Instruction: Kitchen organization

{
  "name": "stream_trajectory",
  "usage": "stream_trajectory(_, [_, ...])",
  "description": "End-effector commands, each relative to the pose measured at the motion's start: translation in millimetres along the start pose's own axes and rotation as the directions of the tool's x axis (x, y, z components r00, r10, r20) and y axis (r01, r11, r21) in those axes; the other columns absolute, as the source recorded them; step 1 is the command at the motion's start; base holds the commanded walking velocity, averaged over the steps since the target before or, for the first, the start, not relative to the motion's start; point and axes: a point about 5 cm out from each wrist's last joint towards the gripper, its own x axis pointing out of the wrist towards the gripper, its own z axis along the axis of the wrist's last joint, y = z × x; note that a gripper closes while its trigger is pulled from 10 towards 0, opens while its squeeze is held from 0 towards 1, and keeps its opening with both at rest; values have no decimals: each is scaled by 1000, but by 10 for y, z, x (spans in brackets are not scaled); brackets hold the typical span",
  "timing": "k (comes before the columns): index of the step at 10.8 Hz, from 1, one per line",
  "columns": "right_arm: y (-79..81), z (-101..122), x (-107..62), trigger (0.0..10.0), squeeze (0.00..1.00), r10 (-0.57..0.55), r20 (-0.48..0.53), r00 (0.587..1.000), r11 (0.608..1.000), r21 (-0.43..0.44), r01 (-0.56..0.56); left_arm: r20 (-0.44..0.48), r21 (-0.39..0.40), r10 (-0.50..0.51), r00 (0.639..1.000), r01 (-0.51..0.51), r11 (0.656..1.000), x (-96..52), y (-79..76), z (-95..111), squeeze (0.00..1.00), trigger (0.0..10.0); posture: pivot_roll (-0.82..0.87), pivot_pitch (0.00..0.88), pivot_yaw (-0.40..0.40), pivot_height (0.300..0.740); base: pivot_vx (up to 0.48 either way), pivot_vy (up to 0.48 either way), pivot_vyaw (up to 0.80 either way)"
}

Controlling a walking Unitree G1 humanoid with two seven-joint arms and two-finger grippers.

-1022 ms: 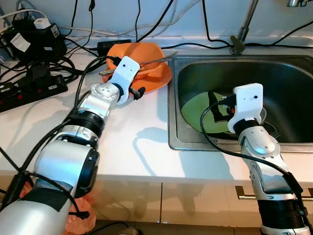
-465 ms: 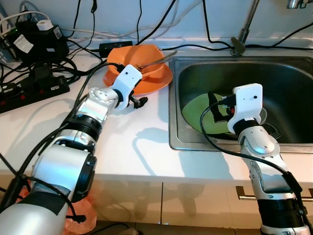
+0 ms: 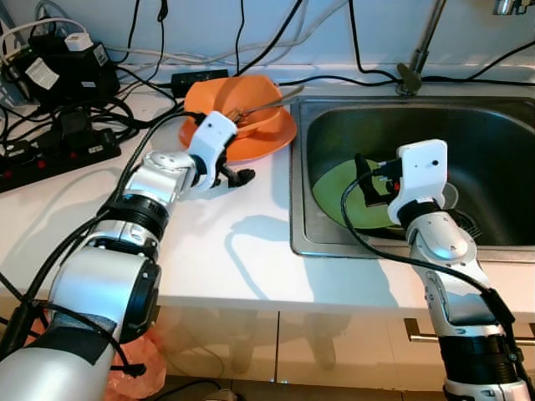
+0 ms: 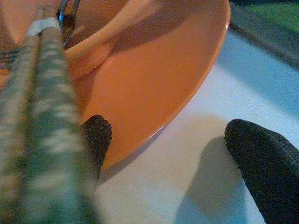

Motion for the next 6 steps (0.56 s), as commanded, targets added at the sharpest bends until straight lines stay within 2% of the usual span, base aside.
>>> stream_trajectory(1, [-15, 28, 12, 10000, 0, -12, 13, 1000, 1000, -2, 12, -107, -106, -60, 992, 48, 993, 41, -90, -309, 0, 10000, 40, 35, 57, 740, 0, 0, 0])
stream_trajectory(3, [-18, 24, 11, 10000, 0, -11, 10, 1000, 1000, -3, 11, 25, -259, 2, 1000, 5, 966, -6, 12, -174, 0, 10000, 39, 38, 55, 740, 0, 0, 0])
stream_trajectory(5, [-6, 24, 16, 10000, 0, -6, 10, 1000, 1000, -1, 6, 42, -368, 46, 998, -27, 929, -54, 93, -170, 0, 10000, 41, 38, 53, 740, 0, 0, 0])
stream_trajectory(6, [-5, 27, 19, 10000, 0, -5, 10, 1000, 1000, 0, 5, 38, -447, 47, 998, -25, 894, -59, 95, -199, 0, 10000, 39, 38, 54, 740, 0, 0, 0])
